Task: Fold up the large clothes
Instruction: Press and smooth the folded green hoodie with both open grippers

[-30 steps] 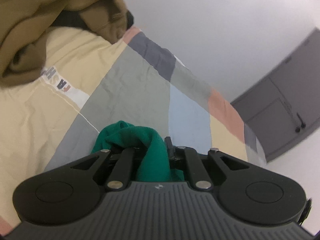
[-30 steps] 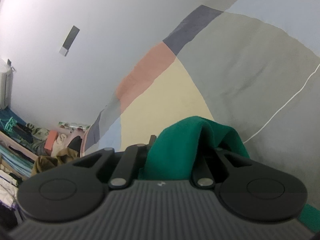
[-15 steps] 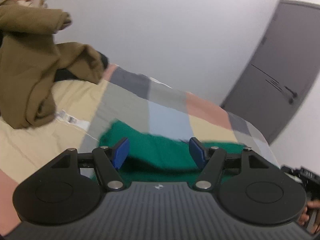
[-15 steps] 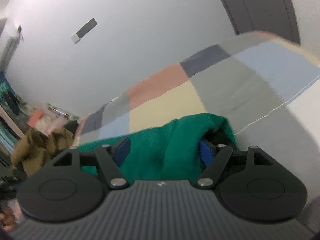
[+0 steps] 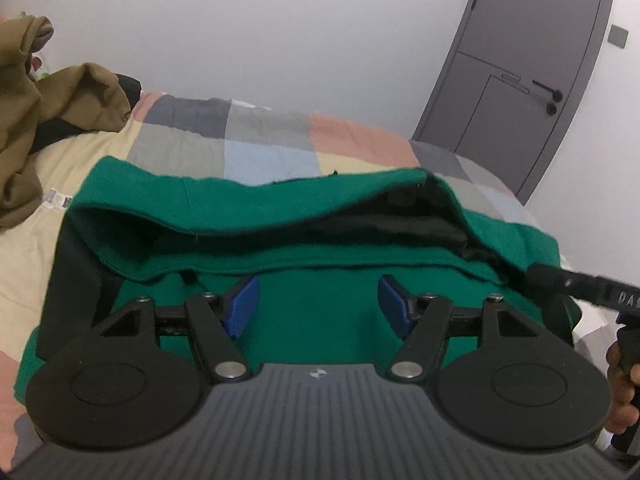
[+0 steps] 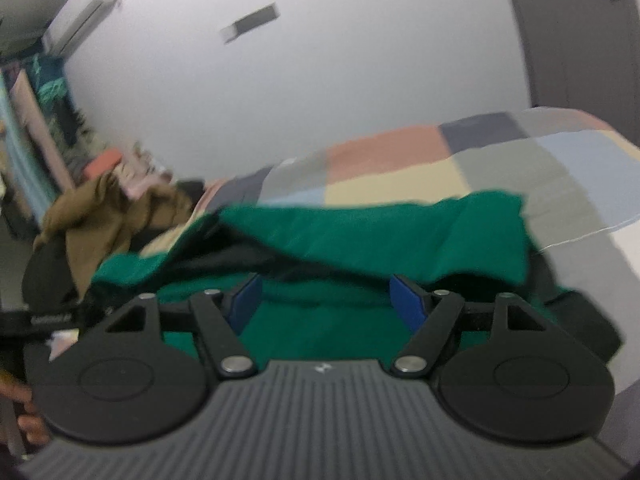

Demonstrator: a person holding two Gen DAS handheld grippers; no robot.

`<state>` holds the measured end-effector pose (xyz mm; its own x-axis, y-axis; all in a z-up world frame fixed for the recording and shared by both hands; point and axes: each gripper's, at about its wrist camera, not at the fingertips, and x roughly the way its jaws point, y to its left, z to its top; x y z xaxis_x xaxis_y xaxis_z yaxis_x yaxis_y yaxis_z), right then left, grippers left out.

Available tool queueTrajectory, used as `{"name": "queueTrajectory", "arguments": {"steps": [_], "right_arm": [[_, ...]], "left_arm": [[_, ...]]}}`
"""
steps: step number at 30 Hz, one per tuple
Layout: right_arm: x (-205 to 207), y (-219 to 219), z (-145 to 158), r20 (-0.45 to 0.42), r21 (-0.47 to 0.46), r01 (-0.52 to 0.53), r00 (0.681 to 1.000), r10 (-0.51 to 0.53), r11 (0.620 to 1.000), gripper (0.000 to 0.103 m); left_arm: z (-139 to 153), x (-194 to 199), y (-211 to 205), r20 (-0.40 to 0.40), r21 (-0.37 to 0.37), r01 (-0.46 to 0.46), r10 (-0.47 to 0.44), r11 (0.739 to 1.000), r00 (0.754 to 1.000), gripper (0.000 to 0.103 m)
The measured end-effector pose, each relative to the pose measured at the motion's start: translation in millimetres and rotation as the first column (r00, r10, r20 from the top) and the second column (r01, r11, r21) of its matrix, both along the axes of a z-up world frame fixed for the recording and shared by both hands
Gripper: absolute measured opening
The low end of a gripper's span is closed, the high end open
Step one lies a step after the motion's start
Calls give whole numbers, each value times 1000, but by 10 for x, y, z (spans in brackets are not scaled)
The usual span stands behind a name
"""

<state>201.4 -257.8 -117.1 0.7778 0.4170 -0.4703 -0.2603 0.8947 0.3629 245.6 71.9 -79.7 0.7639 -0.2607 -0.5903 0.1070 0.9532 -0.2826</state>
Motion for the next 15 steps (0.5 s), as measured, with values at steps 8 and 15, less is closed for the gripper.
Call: {"name": "queueTrajectory", "arguments": {"steps": [8,15], "right_arm": [[31,361,-231,-59,-70,-80,995,76,994,64],[94,444,-351,-93,-99,-87,993,78,991,58]], "left_arm": [[-247,146,-150,-52,42,20,-18,999,998,70],[-412,241,-148,-112,16,18,-16,1000,994,71]]}}
